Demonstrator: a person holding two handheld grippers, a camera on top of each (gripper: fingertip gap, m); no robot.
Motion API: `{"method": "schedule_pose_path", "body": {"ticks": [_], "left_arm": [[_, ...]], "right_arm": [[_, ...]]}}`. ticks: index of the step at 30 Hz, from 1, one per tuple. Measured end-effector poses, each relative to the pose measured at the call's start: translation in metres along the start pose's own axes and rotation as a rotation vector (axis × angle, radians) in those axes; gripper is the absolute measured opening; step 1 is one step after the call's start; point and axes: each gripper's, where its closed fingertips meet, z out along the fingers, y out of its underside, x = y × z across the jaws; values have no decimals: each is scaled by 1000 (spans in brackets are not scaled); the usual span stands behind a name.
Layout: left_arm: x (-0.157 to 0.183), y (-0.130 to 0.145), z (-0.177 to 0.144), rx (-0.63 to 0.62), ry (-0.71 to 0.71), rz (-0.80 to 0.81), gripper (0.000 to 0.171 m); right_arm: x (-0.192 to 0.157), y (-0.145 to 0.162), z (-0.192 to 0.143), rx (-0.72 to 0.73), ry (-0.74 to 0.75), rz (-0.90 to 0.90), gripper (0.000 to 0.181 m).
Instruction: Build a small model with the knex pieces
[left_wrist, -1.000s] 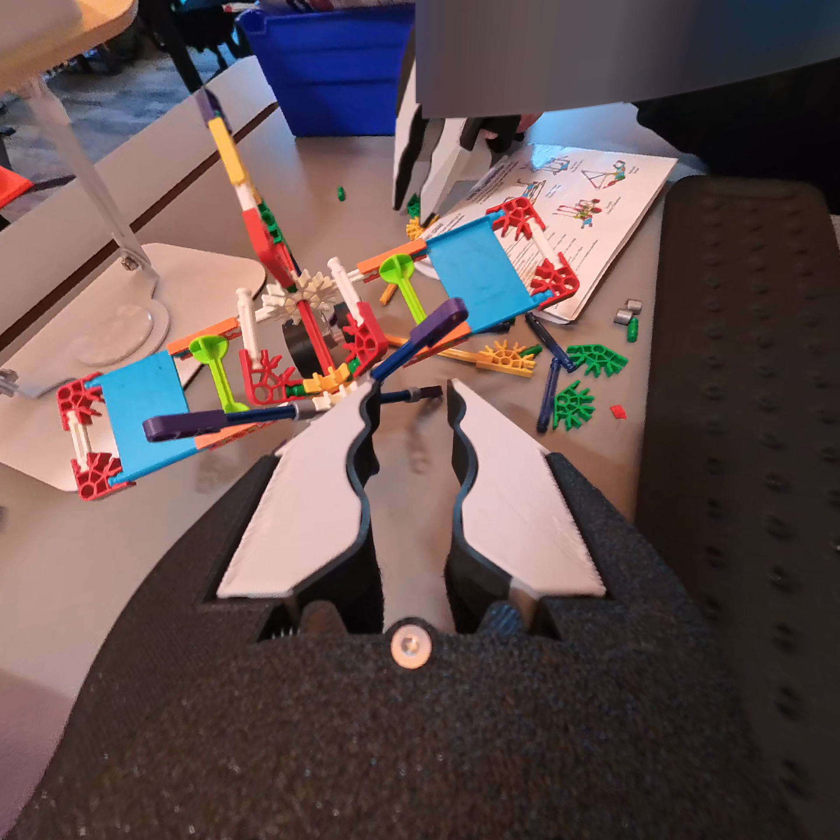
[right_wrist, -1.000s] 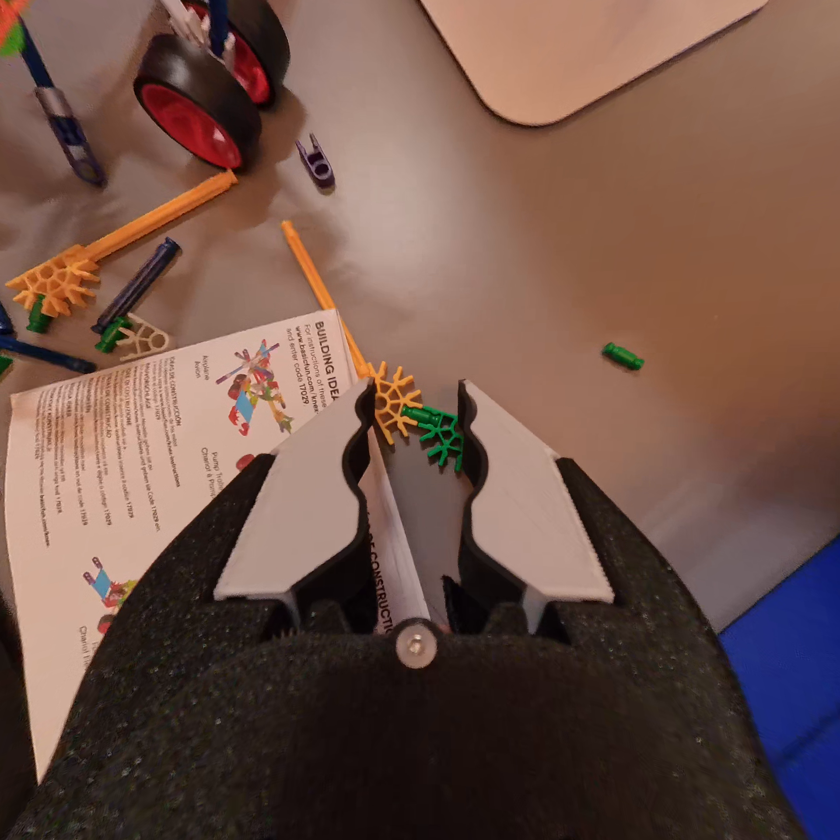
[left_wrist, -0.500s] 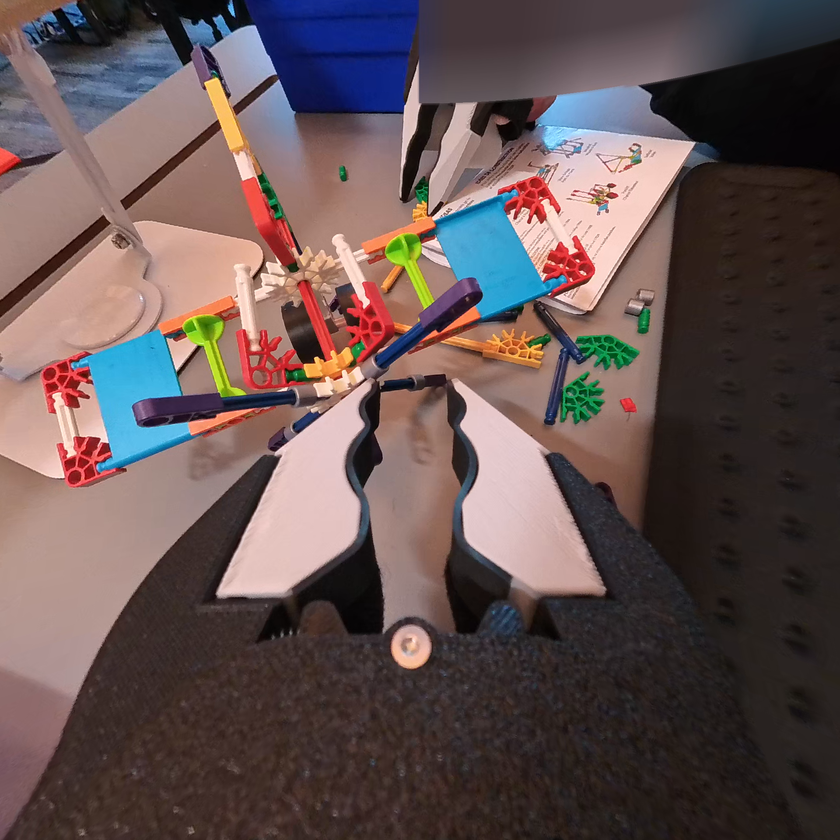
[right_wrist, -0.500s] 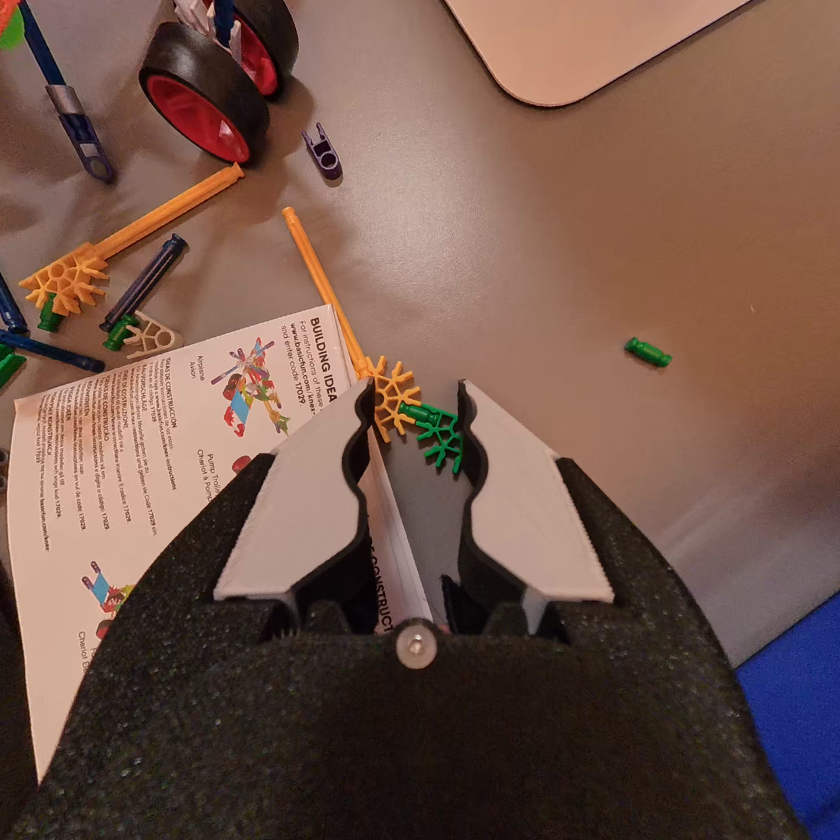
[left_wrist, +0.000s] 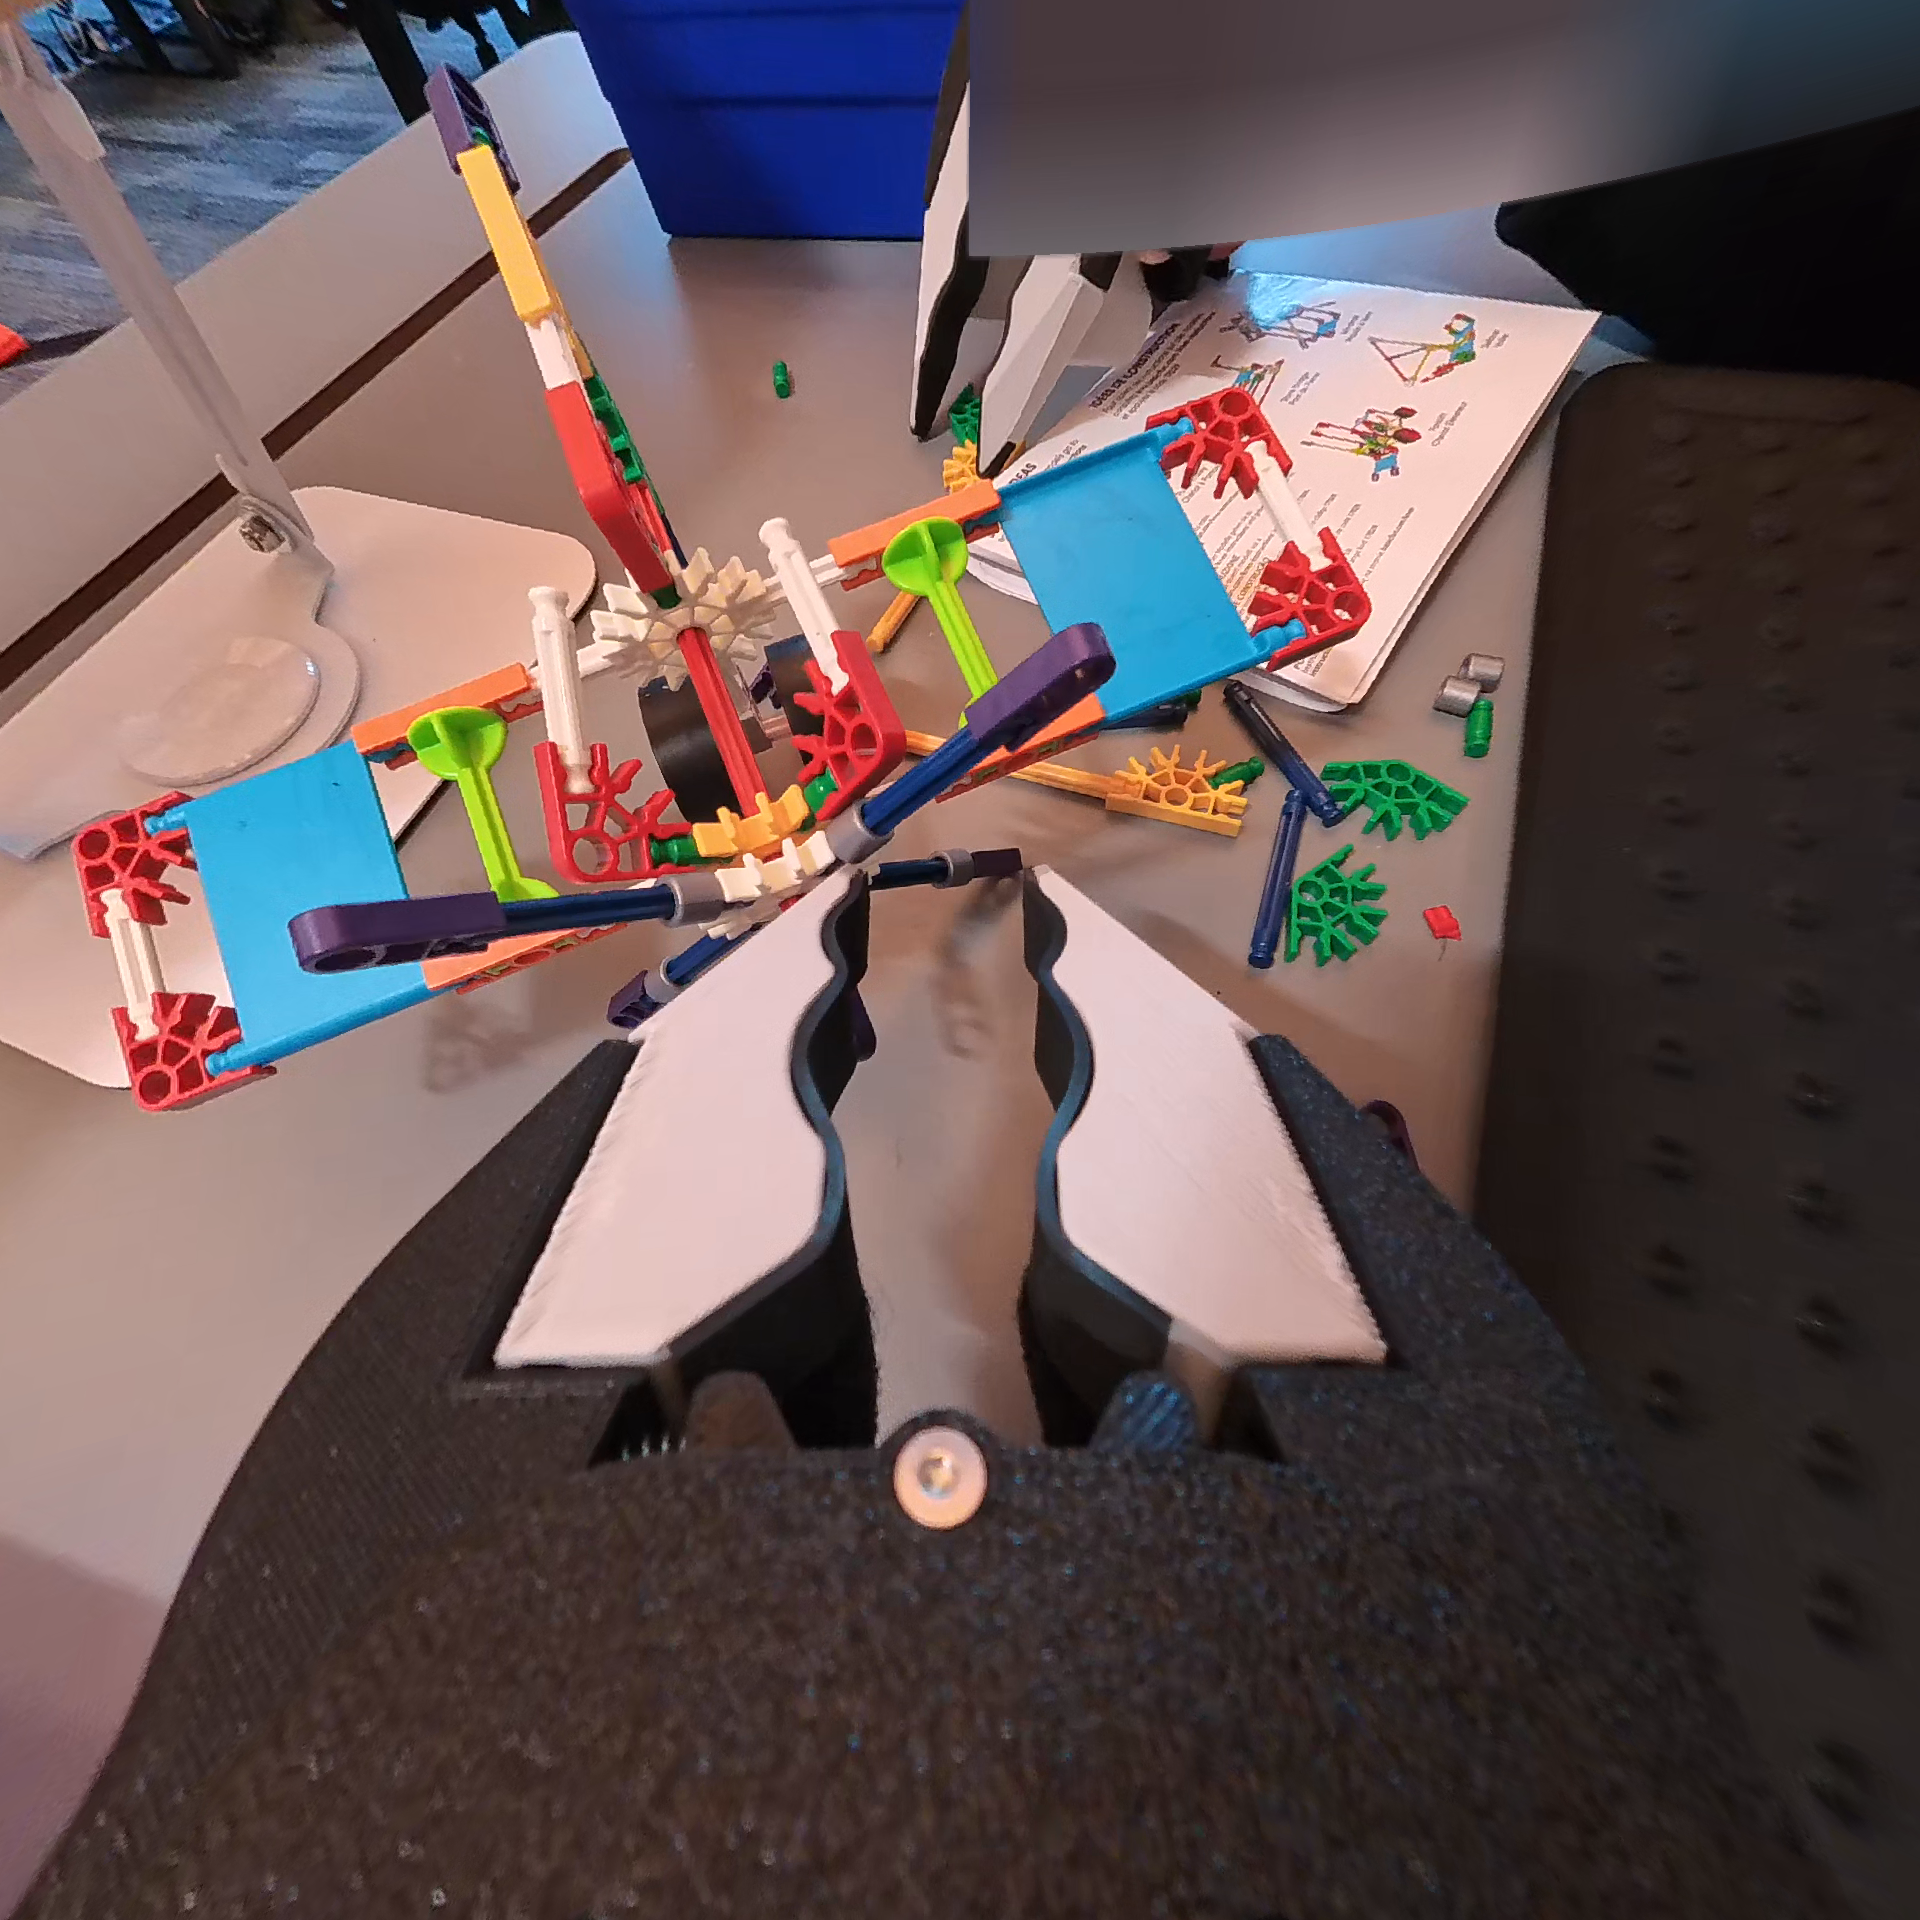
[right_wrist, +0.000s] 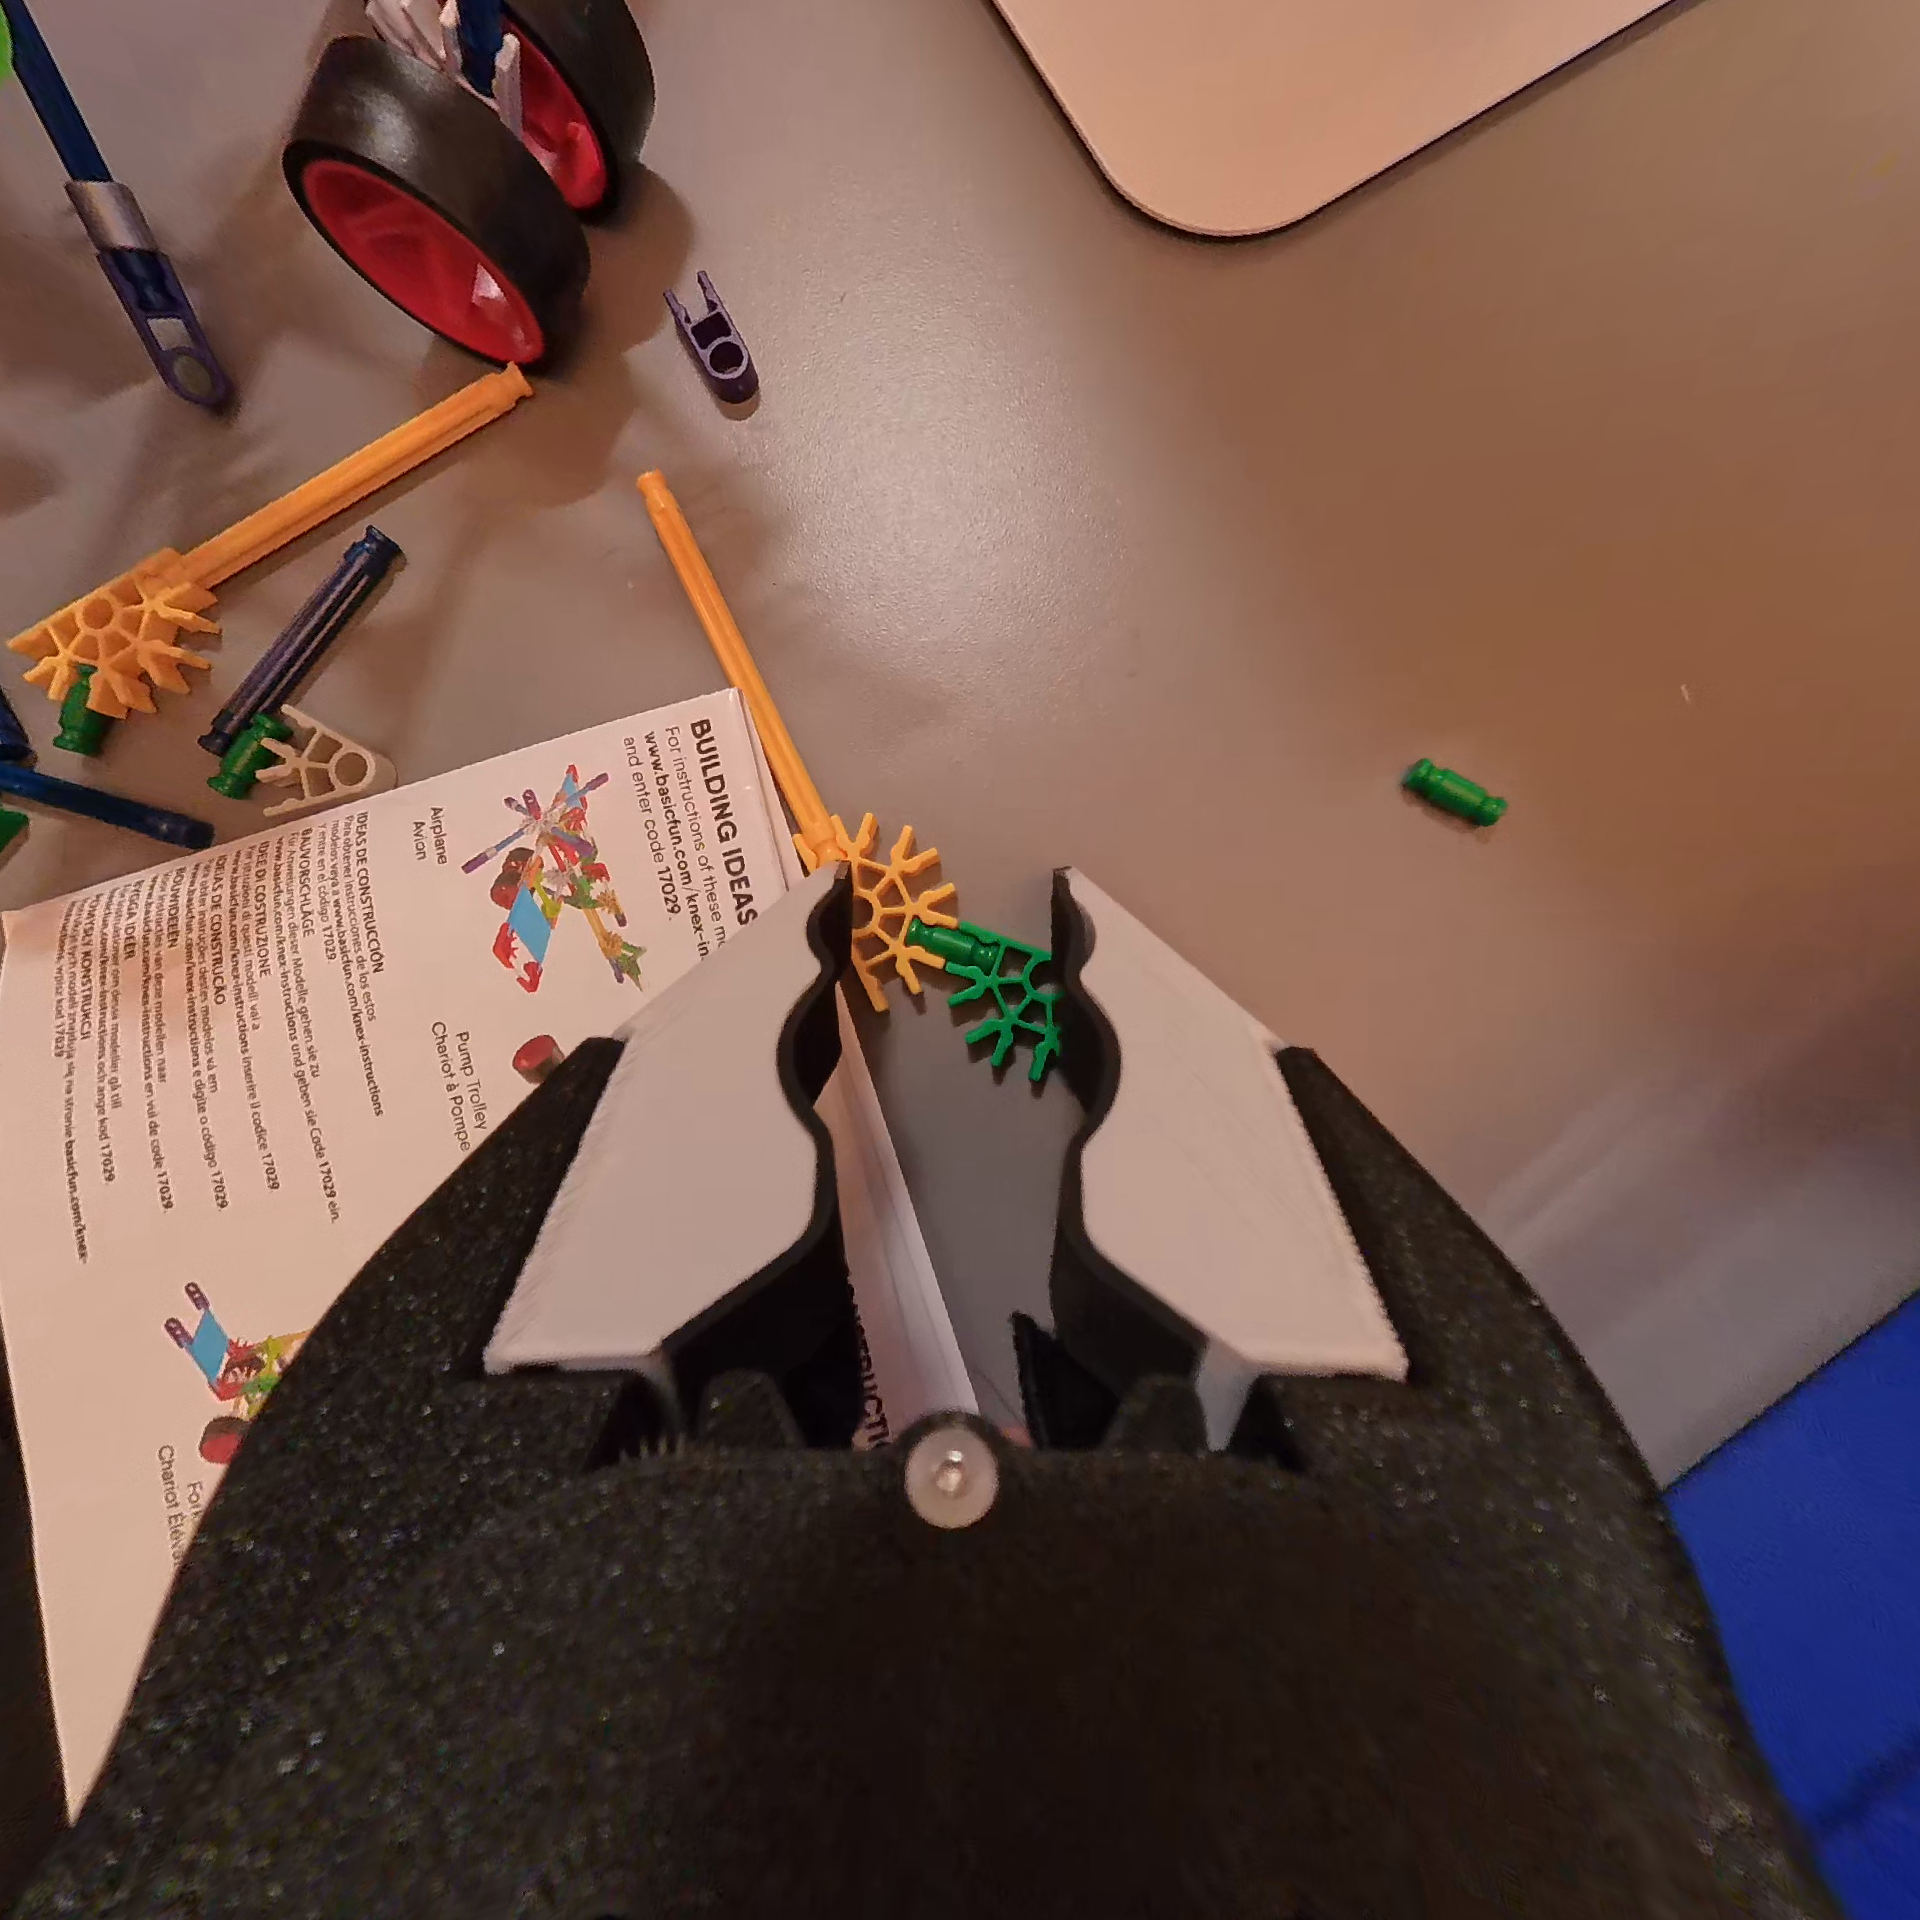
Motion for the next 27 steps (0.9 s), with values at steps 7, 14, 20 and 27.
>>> {"method": "schedule_pose_path", "body": {"ticks": [7, 14, 20, 27], "left_arm": [[0, 1, 0, -4, 0, 0, 29], [0, 2, 1, -7, 1, -2, 29], [0, 3, 1, -9, 1, -5, 29], [-1, 4, 2, -14, 4, -7, 29]], "right_arm": [[2, 1, -1, -2, 13, 2, 39], [4, 0, -1, 0, 30, -4, 39], [4, 0, -2, -4, 35, -9, 39], [-3, -1, -3, 3, 5, -5, 39]]}}
